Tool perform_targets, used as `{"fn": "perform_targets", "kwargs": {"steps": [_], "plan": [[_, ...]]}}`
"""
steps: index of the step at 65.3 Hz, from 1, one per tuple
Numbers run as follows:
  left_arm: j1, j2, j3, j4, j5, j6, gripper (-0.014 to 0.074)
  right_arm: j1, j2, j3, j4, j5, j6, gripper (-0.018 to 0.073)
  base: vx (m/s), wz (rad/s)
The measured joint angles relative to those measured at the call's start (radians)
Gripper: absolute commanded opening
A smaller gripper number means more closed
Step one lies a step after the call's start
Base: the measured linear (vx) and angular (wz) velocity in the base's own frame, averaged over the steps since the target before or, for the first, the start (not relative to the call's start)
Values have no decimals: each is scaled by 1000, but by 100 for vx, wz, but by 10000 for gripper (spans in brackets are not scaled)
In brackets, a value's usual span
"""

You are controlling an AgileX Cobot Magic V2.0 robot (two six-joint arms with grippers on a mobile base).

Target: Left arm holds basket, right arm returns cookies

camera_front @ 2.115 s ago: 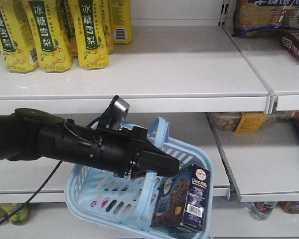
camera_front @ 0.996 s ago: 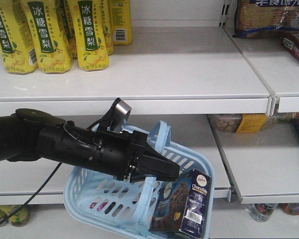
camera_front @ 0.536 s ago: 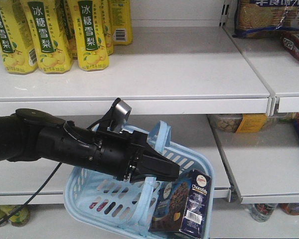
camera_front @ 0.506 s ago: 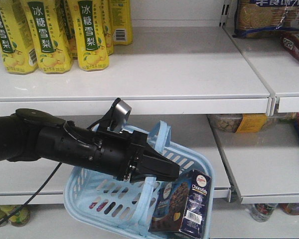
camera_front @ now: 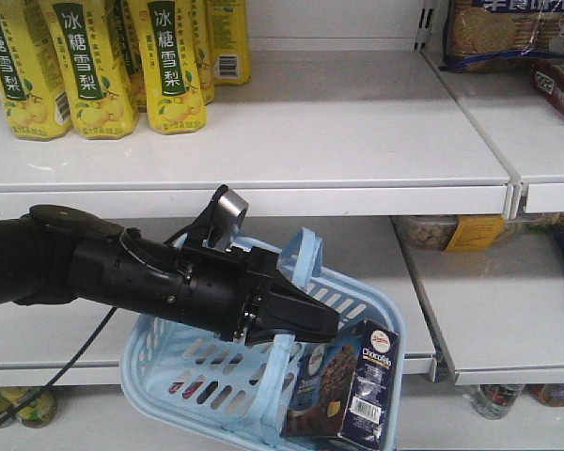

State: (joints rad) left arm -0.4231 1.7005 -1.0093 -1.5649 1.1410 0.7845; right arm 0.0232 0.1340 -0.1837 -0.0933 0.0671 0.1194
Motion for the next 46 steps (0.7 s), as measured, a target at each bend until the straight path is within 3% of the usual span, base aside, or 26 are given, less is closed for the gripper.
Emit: {"fn": "perform_targets", "kwargs": {"steps": [16, 46], "plan": [[0, 0, 0, 0, 0, 0, -6, 0, 192, -62, 115, 25, 2, -6, 0, 0], [0, 0, 0, 0, 0, 0, -6, 0, 267, -62, 152, -8, 2, 41, 0, 0]]}}
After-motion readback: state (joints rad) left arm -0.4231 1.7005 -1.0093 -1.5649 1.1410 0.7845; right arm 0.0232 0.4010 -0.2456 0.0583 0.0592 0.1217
